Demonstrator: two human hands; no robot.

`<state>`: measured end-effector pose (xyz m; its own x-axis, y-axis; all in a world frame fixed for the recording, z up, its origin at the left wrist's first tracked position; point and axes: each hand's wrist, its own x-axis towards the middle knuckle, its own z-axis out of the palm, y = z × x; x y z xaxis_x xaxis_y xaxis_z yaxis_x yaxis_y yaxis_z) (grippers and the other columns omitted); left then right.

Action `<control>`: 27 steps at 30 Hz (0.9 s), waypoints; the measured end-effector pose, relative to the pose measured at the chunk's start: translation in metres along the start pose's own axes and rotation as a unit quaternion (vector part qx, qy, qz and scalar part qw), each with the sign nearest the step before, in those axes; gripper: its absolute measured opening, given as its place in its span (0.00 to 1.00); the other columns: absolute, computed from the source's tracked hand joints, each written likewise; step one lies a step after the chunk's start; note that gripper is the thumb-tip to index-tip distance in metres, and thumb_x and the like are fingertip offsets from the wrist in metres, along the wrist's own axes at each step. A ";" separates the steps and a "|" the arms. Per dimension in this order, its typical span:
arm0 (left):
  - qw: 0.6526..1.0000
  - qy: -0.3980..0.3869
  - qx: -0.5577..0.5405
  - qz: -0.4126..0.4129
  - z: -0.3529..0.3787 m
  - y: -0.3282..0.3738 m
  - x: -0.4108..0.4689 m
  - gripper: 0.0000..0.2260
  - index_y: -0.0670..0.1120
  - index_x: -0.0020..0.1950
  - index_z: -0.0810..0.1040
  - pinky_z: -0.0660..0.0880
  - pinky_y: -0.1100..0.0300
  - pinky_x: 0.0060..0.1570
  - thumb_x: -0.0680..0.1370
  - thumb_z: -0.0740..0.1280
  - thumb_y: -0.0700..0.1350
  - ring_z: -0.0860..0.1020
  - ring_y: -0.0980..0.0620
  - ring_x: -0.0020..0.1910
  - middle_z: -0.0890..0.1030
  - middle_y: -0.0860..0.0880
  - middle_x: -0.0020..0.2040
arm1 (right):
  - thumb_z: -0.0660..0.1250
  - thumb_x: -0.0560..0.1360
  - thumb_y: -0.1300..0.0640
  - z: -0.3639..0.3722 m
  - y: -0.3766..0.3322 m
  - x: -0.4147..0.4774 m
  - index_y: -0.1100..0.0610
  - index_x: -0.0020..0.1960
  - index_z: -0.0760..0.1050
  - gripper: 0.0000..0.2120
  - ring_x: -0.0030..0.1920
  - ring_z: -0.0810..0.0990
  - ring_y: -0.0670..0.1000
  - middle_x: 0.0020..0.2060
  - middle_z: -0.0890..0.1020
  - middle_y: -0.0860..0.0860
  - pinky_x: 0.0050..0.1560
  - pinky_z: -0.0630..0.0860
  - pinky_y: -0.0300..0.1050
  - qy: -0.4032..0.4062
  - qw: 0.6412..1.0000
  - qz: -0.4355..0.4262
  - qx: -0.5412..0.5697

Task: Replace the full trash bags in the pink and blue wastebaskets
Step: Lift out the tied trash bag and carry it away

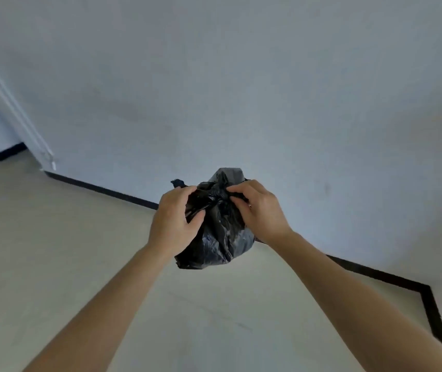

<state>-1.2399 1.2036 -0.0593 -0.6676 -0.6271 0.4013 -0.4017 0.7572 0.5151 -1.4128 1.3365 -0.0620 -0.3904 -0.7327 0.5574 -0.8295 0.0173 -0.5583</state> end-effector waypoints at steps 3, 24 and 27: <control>0.995 0.050 0.070 -0.045 -0.071 -0.085 -0.019 0.23 0.46 0.70 0.71 0.71 0.53 0.60 0.76 0.70 0.50 0.68 0.48 0.67 0.75 0.49 0.66 | 0.68 0.79 0.64 0.093 -0.065 0.054 0.60 0.60 0.81 0.10 0.50 0.82 0.54 0.52 0.82 0.54 0.50 0.82 0.52 -0.042 0.995 -0.077 0.043; 0.906 0.180 0.210 -0.319 -0.329 -0.529 0.028 0.07 0.53 0.53 0.77 0.67 0.61 0.41 0.82 0.60 0.50 0.74 0.55 0.49 0.78 0.58 0.47 | 0.57 0.84 0.44 0.590 -0.295 0.315 0.49 0.72 0.71 0.19 0.59 0.78 0.47 0.63 0.77 0.47 0.60 0.76 0.47 -0.320 0.900 -0.242 0.168; 0.891 0.198 0.227 -0.338 -0.368 -0.582 0.064 0.07 0.51 0.54 0.78 0.70 0.59 0.43 0.82 0.61 0.49 0.75 0.53 0.52 0.79 0.56 0.49 | 0.51 0.80 0.33 0.653 -0.319 0.376 0.47 0.76 0.63 0.29 0.66 0.73 0.47 0.68 0.73 0.46 0.65 0.73 0.48 -0.376 0.871 -0.275 0.154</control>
<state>-0.8179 0.6551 -0.0547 0.0613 -0.9157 0.3972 -0.9011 0.1204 0.4166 -1.0346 0.6114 -0.0756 0.5001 -0.8137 0.2963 -0.6172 -0.5750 -0.5371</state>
